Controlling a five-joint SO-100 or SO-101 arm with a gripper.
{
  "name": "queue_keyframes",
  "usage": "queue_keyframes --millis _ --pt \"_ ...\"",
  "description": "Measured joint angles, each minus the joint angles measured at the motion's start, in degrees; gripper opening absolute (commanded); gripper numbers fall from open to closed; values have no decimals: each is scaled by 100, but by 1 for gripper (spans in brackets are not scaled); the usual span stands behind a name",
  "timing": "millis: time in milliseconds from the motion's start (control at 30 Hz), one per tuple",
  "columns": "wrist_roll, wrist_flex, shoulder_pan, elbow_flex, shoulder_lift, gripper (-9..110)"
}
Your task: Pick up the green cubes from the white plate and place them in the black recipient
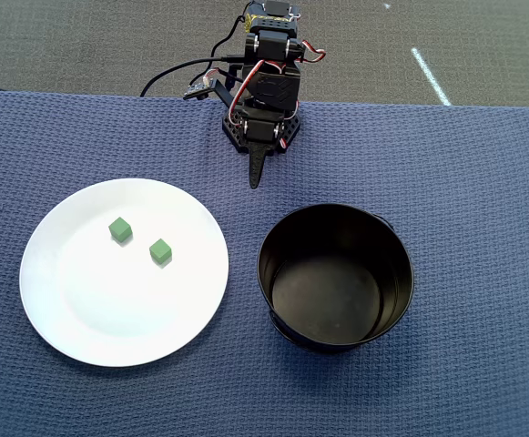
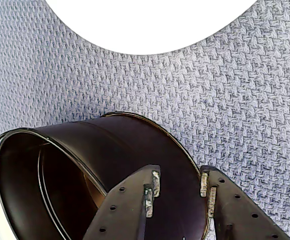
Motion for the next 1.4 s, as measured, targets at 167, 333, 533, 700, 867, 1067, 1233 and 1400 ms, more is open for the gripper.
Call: queue_keyframes --millis 167,333,533,700,867,1067,1233,1400 --pt "79 -123 -193 0 114 0" --pt "9 -281 -211 53 123 0" --pt "79 -396 -211 211 123 0" --pt "237 -378 -185 185 123 7" --pt "246 167 167 -536 35 9" --pt "624 334 615 -1485 -932 12" --pt "1002 316 1116 -2145 -2268 14" --pt "1072 -123 1617 -2566 -3937 23"
